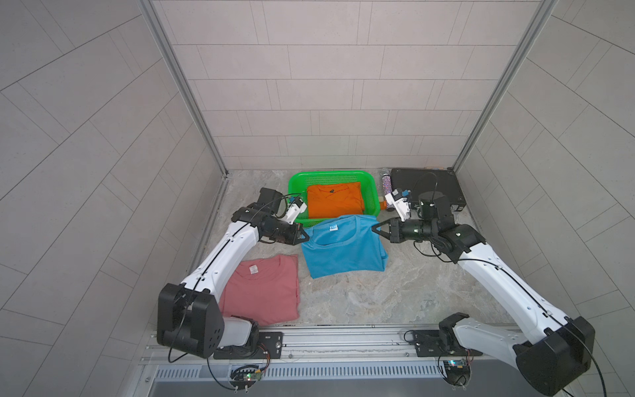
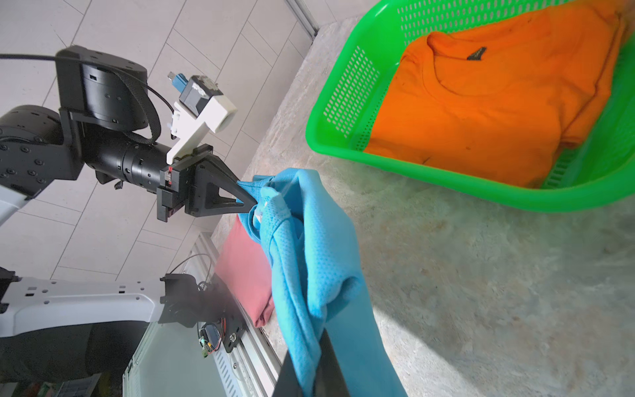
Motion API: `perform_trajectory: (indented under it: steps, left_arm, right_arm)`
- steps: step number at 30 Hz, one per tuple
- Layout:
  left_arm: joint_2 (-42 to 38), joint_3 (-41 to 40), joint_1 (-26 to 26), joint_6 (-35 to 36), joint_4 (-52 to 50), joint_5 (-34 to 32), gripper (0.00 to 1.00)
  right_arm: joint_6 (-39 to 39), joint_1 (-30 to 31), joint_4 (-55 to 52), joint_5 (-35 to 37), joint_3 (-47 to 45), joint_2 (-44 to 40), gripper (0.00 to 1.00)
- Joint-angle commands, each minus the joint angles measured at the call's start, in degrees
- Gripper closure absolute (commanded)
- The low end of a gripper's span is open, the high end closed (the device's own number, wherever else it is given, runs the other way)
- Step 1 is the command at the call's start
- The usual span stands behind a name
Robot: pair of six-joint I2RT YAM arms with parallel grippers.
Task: Put the folded t-shirts into the basket
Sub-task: Pick up the T-shirt from the center of the board, then place the T-shirt in the bin.
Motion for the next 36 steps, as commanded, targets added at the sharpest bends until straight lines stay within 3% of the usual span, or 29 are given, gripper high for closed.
perform_trajectory:
  steps: [1,21,28,36]
  left_arm:
    - [-1.6,3.9,1.7,0.0,-0.2,-0.6,1.00]
    - [6.6,19.6,5.1,-3.3,8.0,-9.4,1.00]
    - [14.0,23.8,6.3,-2.8,14.0,-10.6,1.00]
    - [25.9,32.8,6.4,-1.2,14.2,-9.9,1.00]
  right_arm:
    - [-0.8,0.2,4.0,-1.1,4.5,3.1,1.00]
    - [0.8,-1.7,7.5,-4.3,33.4,31.3,1.00]
    - [1.8,-4.8,7.5,-6.2,41.2,39.9,1.00]
    - [2.9,-7.1,6.5,-7.7,48.9,50.4,1.00]
